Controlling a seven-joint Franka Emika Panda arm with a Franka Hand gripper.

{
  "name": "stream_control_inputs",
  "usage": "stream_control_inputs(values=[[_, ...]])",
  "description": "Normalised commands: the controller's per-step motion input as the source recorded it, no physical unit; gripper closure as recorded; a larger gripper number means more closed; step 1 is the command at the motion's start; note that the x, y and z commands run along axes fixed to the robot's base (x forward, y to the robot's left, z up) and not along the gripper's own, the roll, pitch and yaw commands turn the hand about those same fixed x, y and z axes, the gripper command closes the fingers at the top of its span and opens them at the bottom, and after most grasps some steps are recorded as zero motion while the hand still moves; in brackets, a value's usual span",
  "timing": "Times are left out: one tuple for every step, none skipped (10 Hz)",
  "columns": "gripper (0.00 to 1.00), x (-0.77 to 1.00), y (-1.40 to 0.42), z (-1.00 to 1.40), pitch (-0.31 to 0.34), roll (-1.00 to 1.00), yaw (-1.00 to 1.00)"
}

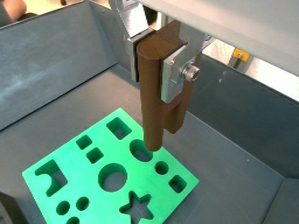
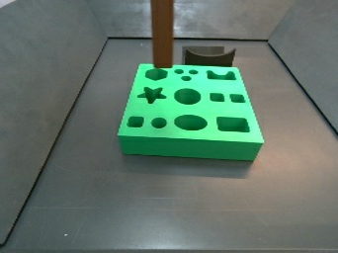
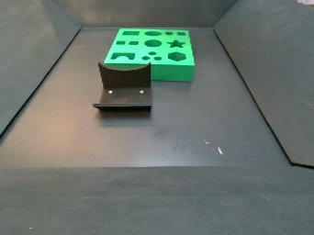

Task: Insert the square-circle object.

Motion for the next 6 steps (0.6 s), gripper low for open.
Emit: stream_control_inputs(values=[[1.0,0.0,-0.27,-0.48,0.0,0.04,-0.86],[1.0,0.0,-0.3,-0.42,0.0,0.07,-0.82],[1.0,0.0,-0.31,-0.41,0.0,0.08,-0.84],[1.0,0.0,-0.3,-0.43,0.0,0.06,-0.88],[1.0,0.0,-0.19,-0.31,0.01,0.07,-0.94],[1.0,0.0,-0.18,-0.13,0.0,0.07,-0.94]])
